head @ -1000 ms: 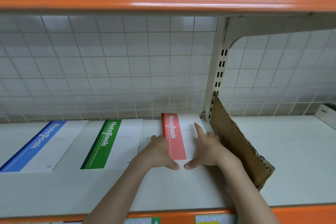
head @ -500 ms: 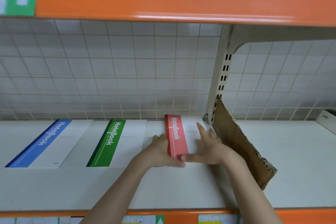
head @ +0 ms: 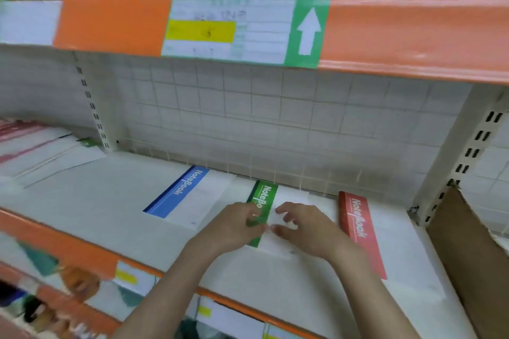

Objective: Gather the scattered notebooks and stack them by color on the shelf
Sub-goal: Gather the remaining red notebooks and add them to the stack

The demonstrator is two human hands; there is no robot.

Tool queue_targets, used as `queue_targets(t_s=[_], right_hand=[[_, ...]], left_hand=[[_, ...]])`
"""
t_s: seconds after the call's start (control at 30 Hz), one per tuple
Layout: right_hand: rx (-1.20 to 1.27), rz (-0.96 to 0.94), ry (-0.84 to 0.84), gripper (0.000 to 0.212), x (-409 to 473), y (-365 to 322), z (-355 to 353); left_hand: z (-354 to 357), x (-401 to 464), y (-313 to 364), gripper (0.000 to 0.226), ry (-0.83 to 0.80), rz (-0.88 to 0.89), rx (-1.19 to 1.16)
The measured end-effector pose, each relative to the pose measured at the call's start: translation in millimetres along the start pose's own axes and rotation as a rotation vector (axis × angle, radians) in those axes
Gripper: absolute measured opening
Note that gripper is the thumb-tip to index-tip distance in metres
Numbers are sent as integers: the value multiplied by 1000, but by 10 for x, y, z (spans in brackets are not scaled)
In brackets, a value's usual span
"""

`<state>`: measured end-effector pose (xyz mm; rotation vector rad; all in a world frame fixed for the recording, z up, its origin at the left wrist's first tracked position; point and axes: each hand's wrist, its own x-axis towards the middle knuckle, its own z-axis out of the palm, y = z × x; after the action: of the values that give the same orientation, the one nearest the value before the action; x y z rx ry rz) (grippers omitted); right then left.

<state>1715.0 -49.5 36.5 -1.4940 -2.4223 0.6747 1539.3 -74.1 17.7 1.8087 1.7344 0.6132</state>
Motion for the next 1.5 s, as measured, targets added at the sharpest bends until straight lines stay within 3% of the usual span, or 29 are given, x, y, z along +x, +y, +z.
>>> queue_targets(t_s=[0.07, 0.2, 0.43, 0.7, 0.8, 1.23, 1.5], right_hand=[[-11, -61, -40, 31, 148, -248, 163], [-6, -150, -69, 43, 400, -717, 465], [35, -328, -113, 43, 782, -1518, 1033], [139, -403, -19, 33, 1201, -2567, 1660], [134, -427, 15, 32, 1309, -2882, 1842], [8, -580, -110, 33, 1695, -4151, 2444], [7, -647, -107, 33, 2210, -4941, 2834]], left_hand=[[-198, -116, -207, 35, 61, -20, 24], [-594, -376, -716, 36, 184, -109, 118], [-1246, -796, -1603, 33, 288, -232, 197], [-1955, -1293, -2369, 29, 392, -311, 229], [-2205, -1490, -2608, 31, 406, -346, 277], [-2809, -2194, -3475, 37, 425, -561, 325], [-3452, -2254, -4128, 45, 388, -667, 408]])
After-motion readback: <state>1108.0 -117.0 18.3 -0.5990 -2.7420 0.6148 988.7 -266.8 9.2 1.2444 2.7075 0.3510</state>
